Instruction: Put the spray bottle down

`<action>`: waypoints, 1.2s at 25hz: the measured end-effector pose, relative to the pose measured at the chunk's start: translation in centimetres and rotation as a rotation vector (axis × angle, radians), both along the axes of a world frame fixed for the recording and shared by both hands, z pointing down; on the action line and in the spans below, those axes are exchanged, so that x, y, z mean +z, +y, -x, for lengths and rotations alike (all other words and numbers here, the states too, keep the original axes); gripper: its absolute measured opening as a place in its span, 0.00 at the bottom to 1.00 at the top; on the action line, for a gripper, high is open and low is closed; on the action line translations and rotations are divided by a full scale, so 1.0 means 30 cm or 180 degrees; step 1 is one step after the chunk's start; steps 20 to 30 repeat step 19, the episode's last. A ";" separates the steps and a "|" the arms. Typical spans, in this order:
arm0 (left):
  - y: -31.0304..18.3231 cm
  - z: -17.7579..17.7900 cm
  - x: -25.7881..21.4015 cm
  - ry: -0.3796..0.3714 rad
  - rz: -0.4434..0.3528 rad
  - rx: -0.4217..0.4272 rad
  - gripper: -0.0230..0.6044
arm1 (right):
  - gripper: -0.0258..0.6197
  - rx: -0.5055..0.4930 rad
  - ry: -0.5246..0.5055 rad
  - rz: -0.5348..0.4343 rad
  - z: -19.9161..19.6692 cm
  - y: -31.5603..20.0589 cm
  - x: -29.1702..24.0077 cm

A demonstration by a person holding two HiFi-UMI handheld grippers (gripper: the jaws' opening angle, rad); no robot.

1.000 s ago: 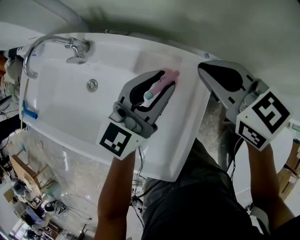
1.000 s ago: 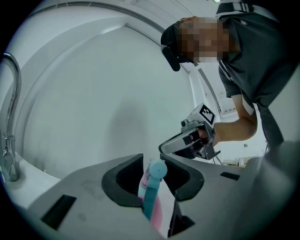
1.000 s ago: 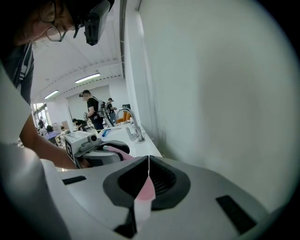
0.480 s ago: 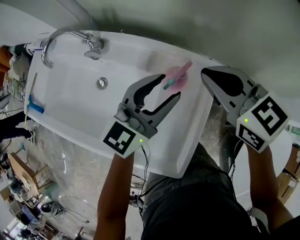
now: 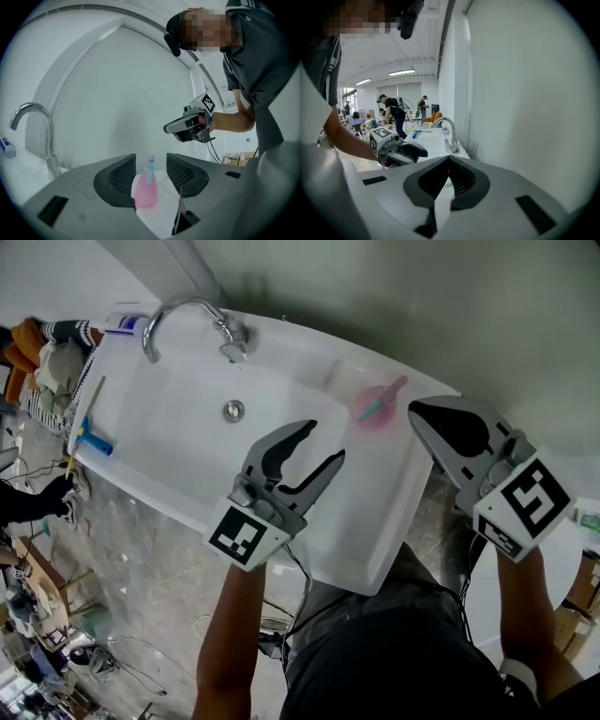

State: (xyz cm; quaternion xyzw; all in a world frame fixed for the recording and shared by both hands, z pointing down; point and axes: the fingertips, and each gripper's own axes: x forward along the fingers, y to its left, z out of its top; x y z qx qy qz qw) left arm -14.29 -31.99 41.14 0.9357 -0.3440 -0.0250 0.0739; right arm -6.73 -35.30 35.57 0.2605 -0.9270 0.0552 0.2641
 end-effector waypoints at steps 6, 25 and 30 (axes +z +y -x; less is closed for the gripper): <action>0.147 0.111 -0.030 -0.0031 0.0027 -0.0083 0.33 | 0.05 -0.0009 0.0017 -0.0035 0.042 0.082 -0.065; 0.461 0.386 -0.061 0.0042 0.0138 -0.0421 0.33 | 0.05 -0.0195 0.0248 -0.0101 0.134 0.323 -0.128; 0.461 0.386 -0.061 0.0042 0.0138 -0.0421 0.33 | 0.05 -0.0195 0.0248 -0.0101 0.134 0.323 -0.128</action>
